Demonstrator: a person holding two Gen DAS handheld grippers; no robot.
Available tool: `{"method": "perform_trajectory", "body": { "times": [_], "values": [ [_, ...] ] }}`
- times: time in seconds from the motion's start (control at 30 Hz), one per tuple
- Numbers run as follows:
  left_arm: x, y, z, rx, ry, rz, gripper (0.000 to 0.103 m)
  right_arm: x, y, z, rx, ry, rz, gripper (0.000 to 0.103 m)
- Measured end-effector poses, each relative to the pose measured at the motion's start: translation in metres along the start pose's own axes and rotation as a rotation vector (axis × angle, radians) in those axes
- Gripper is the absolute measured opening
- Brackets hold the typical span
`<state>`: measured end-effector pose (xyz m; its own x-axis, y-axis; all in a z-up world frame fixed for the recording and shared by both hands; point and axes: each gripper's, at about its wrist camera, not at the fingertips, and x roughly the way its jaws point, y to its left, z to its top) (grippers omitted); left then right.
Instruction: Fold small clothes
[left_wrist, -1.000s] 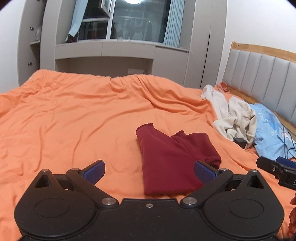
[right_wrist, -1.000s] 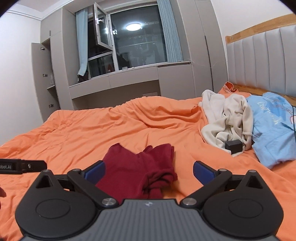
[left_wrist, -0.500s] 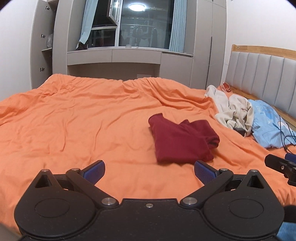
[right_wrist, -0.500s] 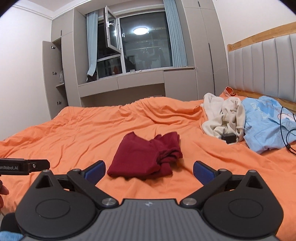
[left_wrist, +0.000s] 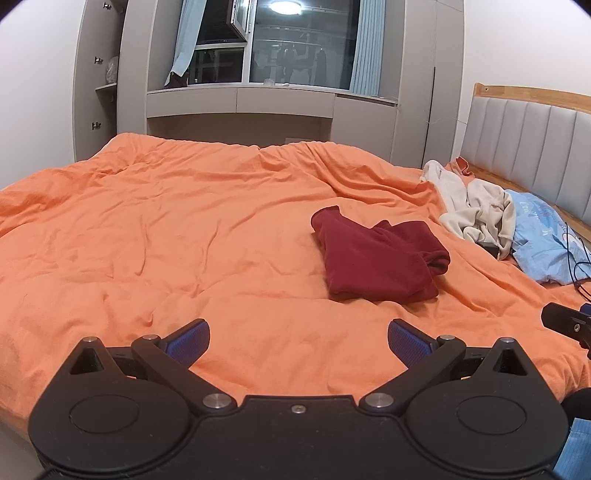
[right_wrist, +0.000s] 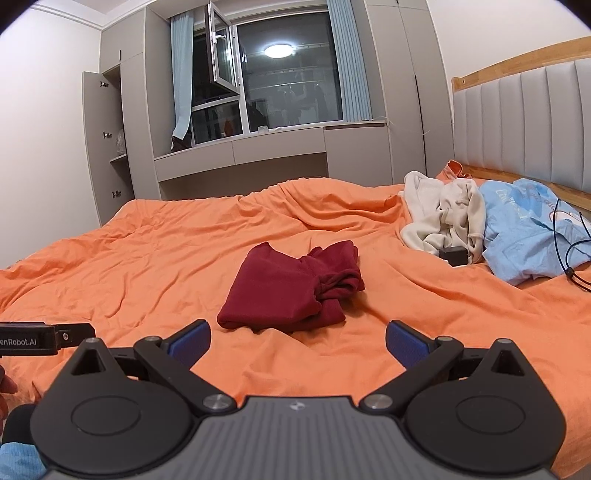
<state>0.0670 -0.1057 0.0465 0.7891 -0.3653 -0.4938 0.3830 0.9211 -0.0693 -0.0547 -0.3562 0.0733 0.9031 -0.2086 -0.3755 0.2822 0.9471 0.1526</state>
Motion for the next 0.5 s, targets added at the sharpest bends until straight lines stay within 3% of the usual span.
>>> {"method": "perform_trajectory", "body": {
  "times": [0.5],
  "values": [
    [0.0021, 0.0015, -0.0028, 0.004, 0.010, -0.001, 0.102, 0.0049, -0.0017, 0.0007, 0.008, 0.012, -0.001, 0.103]
  ]
}}
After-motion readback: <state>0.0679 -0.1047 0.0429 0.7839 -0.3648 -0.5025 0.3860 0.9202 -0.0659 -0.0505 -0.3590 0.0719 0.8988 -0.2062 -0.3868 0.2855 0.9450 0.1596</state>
